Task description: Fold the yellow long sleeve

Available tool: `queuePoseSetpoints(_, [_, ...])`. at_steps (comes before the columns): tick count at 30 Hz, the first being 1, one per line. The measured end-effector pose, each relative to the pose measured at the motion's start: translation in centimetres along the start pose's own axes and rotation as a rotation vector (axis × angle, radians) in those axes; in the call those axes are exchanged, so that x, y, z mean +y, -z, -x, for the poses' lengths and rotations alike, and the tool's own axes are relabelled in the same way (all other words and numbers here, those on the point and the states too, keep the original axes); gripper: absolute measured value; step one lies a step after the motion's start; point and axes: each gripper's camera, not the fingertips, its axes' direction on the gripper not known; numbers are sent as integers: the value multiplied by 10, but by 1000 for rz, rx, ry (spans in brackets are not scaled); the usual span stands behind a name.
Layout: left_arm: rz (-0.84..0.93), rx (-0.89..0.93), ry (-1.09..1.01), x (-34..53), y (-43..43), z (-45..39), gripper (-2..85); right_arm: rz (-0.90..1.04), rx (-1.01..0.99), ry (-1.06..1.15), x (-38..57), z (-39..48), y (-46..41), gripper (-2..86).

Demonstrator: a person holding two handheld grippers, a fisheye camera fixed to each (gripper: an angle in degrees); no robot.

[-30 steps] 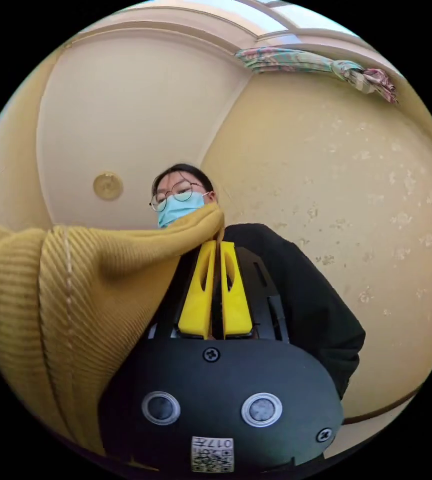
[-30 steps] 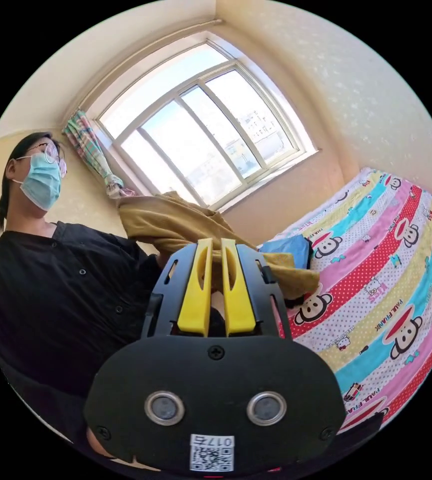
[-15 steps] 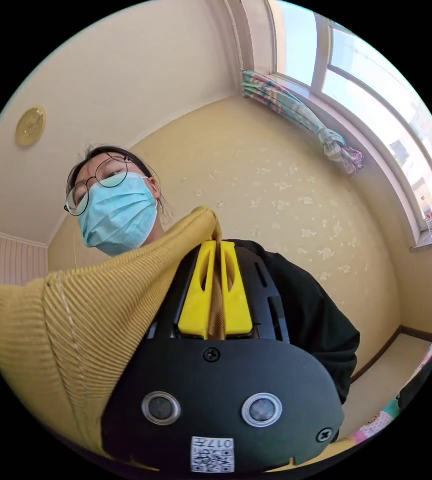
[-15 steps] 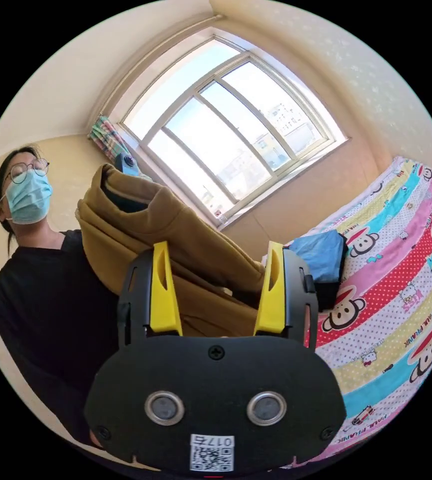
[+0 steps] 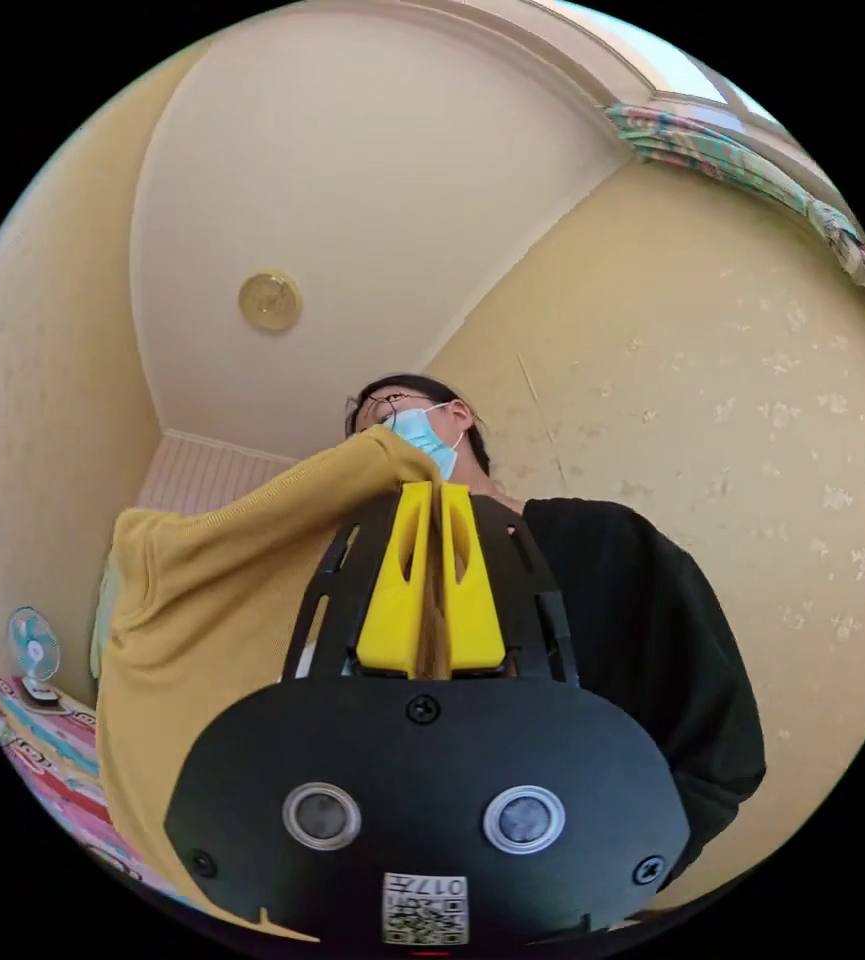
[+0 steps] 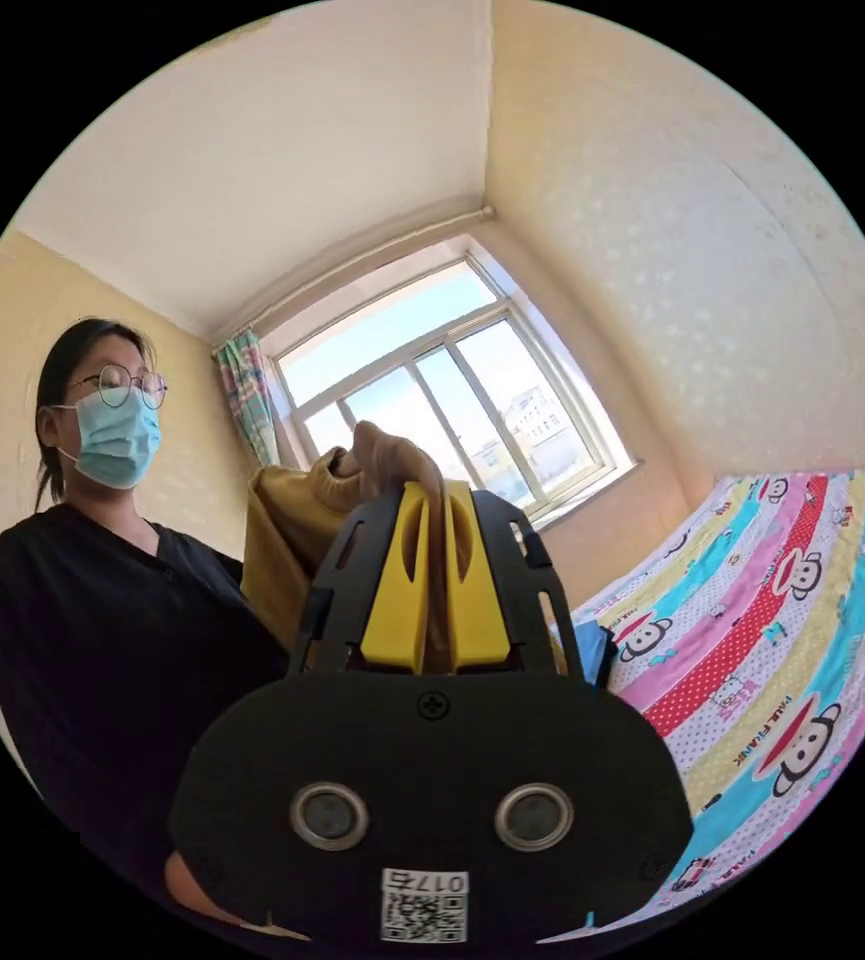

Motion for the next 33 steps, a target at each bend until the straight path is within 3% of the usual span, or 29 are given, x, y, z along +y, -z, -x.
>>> queuePoseSetpoints(4, [-17,-441,113,14,58,-2,-1,-113,54,105,-30,45,40,35])
queuePoseSetpoints(5, [-25,-475,142,18,64,2,-1,-125,44,132,-33,55,45,35])
queuePoseSetpoints(8, [-82,-459,232,47,84,28,-2,-111,71,187,-35,80,50,35])
queuePoseSetpoints(10, [-145,-297,205,74,89,46,-3,-90,107,222,-34,95,51,35])
queuePoseSetpoints(13, [-239,-200,169,91,94,66,-3,-47,171,276,-39,114,49,34])
queuePoseSetpoints(17, [-196,-283,191,75,93,97,-2,67,348,244,-67,115,39,30])
queuePoseSetpoints(19, [-139,-432,277,63,93,131,-2,90,483,215,-79,102,35,28])
queuePoseSetpoints(23, [-34,-700,464,62,99,214,-2,202,786,91,-106,19,19,28])
queuePoseSetpoints(25, [81,-923,510,60,112,288,-2,287,852,89,-119,-42,3,30])
queuePoseSetpoints(27, [212,-1150,538,71,133,362,-2,314,844,-97,-133,-137,-9,35])
queuePoseSetpoints(28, [202,-1335,697,93,166,411,-3,357,836,-272,-134,-214,-20,40])
queuePoseSetpoints(30, [88,-1488,1046,145,225,458,-4,471,866,-512,-114,-320,-34,52])
queuePoseSetpoints(33, [14,-1348,1229,241,263,461,-4,566,894,-839,-39,-405,-36,68])
